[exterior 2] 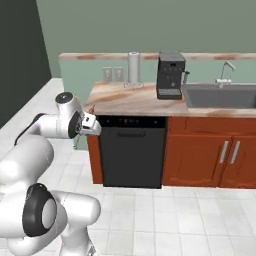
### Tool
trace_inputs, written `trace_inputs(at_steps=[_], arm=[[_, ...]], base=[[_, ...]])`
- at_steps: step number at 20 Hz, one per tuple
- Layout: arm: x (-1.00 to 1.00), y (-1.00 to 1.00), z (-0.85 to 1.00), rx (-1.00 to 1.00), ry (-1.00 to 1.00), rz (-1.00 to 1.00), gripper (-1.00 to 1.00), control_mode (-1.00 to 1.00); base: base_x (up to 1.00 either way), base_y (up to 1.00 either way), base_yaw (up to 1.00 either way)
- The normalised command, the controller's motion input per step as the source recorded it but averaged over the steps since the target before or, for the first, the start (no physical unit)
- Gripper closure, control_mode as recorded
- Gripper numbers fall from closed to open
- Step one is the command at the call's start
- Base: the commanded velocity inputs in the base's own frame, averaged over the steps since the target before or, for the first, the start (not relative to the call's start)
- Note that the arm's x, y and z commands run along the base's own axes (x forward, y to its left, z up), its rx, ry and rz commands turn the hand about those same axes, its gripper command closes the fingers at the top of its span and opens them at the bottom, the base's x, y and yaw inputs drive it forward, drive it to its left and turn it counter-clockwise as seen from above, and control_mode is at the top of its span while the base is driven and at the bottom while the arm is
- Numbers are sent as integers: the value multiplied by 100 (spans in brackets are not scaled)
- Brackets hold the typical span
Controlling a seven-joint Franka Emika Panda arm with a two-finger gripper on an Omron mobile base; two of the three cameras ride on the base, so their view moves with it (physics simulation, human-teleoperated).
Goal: Place the cold items (peach and lime) from the fridge in one tupperware on the dining counter. Place the warm items (kebab skewer and hot dog) in the stove area in another tupperware.
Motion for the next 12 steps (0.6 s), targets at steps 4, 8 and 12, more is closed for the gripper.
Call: trace_inputs(at_steps=[4, 8, 12], arm=[[0, 0, 0, 0, 0, 0, 100, 100], [0, 0, 0, 0, 0, 0, 100, 100], [0, 0, 0, 0, 0, 0, 100, 100]], base=[[11, 100, 19], [53, 100, 1], [50, 100, 0]])
